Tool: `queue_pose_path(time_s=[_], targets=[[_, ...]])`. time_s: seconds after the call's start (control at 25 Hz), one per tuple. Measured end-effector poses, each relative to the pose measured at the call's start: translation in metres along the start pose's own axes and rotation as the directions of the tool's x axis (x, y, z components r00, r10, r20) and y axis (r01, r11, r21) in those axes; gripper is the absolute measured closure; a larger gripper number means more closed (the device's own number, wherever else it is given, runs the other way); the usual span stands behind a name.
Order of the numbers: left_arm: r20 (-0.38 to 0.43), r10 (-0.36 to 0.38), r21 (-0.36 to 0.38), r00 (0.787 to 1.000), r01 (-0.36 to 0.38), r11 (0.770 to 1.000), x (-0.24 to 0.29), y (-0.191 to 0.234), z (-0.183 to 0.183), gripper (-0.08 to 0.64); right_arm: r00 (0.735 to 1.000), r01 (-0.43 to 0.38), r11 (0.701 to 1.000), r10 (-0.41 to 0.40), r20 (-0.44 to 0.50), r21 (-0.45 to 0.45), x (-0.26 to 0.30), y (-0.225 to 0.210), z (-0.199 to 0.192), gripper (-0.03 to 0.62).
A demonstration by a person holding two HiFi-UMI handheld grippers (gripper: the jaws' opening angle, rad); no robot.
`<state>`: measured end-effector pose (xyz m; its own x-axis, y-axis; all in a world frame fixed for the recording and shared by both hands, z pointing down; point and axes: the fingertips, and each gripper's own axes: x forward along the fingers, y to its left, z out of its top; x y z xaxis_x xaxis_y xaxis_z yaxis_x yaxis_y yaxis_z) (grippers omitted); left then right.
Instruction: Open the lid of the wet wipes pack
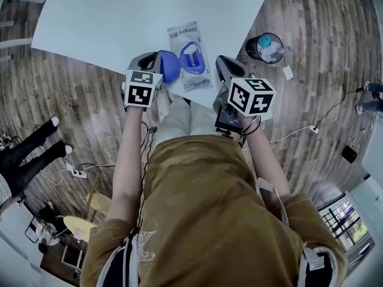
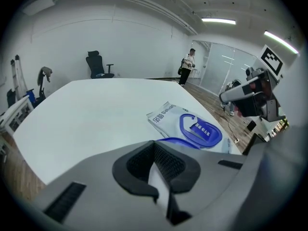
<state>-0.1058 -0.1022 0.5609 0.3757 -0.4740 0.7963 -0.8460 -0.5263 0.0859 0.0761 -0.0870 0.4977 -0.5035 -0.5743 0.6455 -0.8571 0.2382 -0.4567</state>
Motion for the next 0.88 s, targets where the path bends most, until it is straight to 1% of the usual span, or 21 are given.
queue_pose_path(time_s=[0.16, 0.4, 0.76, 0.88], targets=[[0.014, 0.027, 0.011, 1.0, -0.027, 1.0, 0.002, -0.001, -0.001, 0.558, 1.0, 0.029, 1.0, -0.029, 0.002, 0.003, -0.004, -0.007, 0.001, 0.584], [-0.026, 0.019, 0.03, 0.999, -0.019, 0.999, 0.012, -0.009, -0.012, 0.558, 0.999, 0.032, 0.999, -0.032, 0.013, 0.009, -0.008, -0.012, 0.003, 0.584], [-0.033, 0.025, 0.003, 0.999, -0.025, 1.0, 0.016, -0.009, -0.015, 0.558, 0.999, 0.032, 0.999, -0.032, 0.013, -0.008, -0.01, -0.013, 0.007, 0.584], [-0.013, 0.051, -0.001, 0.999, -0.051, 0.999, 0.012, -0.008, -0.013, 0.558, 1.0, 0.006, 0.999, -0.007, -0.008, -0.032, -0.01, -0.01, 0.005, 0.584]])
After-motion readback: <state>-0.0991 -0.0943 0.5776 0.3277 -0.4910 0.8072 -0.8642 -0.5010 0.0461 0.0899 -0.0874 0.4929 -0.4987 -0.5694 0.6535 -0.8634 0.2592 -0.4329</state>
